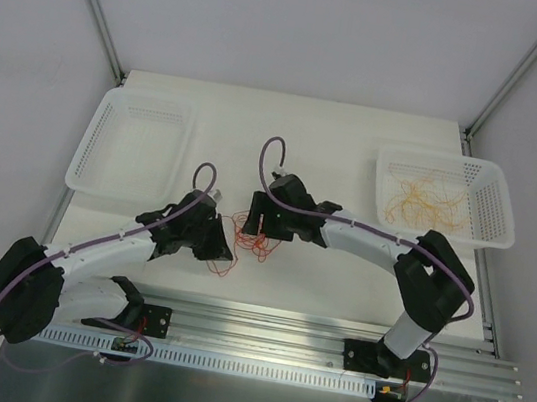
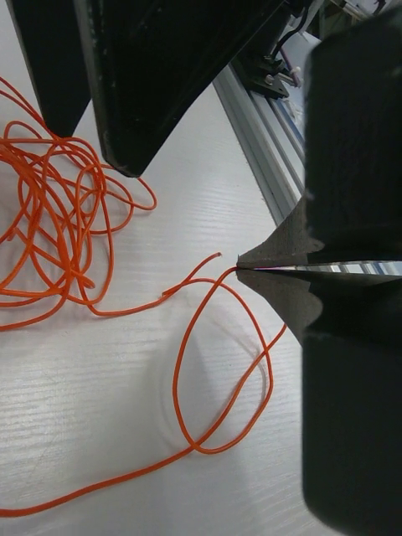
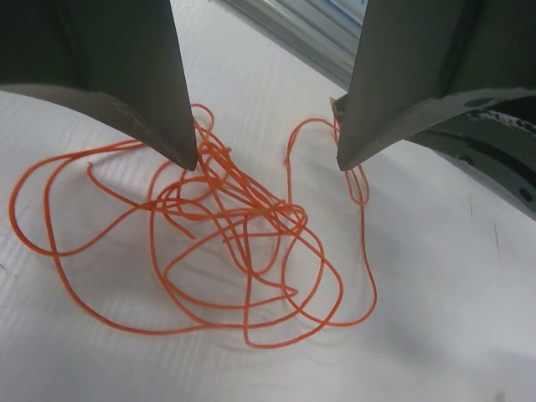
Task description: Untangle the cables
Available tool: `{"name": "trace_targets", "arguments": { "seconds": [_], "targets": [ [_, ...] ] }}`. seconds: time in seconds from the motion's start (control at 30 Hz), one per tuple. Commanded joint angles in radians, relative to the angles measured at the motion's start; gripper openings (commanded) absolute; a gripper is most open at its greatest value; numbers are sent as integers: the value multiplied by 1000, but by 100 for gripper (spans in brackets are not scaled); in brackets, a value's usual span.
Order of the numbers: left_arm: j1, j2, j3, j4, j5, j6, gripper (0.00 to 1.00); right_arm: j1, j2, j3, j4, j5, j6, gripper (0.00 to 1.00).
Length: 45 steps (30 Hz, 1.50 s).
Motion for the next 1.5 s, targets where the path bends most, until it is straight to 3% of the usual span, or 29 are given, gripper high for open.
{"name": "trace_targets", "arguments": {
  "seconds": [0.0,0.13,0.3,0.4,0.47,0.5,0.53,0.67,0.73,0.83,0.97,1.13,1.3,1.47],
  "targets": [
    [-5,-18,-31,20,-13,-26,0,22,52,107,-47,62,40,72],
    [-5,-29,-42,20,-6,-22,0,44,140,212,-166,170,55,71],
    [-5,-53,-55,20,-16,-19,0,48,218,246,-229,231,86,59],
    [-6,-66,-62,19,-23,-15,0,44,230,241,-255,249,78,44],
    [-5,-70,-62,20,-26,-5,0,36,226,206,-246,251,69,23],
    [-5,-72,-55,20,-22,12,2,28,215,188,-239,242,65,6],
    [-3,-72,-51,17,-22,23,3,24,206,168,-201,228,55,1],
    [-2,-70,-6,-3,-5,83,19,8,155,88,-148,193,-59,1],
    [6,-72,17,-19,-8,128,37,1,117,56,-151,191,-99,1],
    [40,-75,60,-47,3,205,55,-7,77,16,-150,174,-179,1],
    [83,-47,118,-53,47,320,68,-7,10,2,-176,165,-274,1],
    [81,69,172,-40,33,442,69,-16,-27,-13,-182,130,-325,1],
    [73,220,213,26,162,474,62,-18,-36,-13,-171,102,-316,1],
    [54,290,205,54,191,482,54,-18,-41,-16,-162,90,-304,1]
  ]
}}
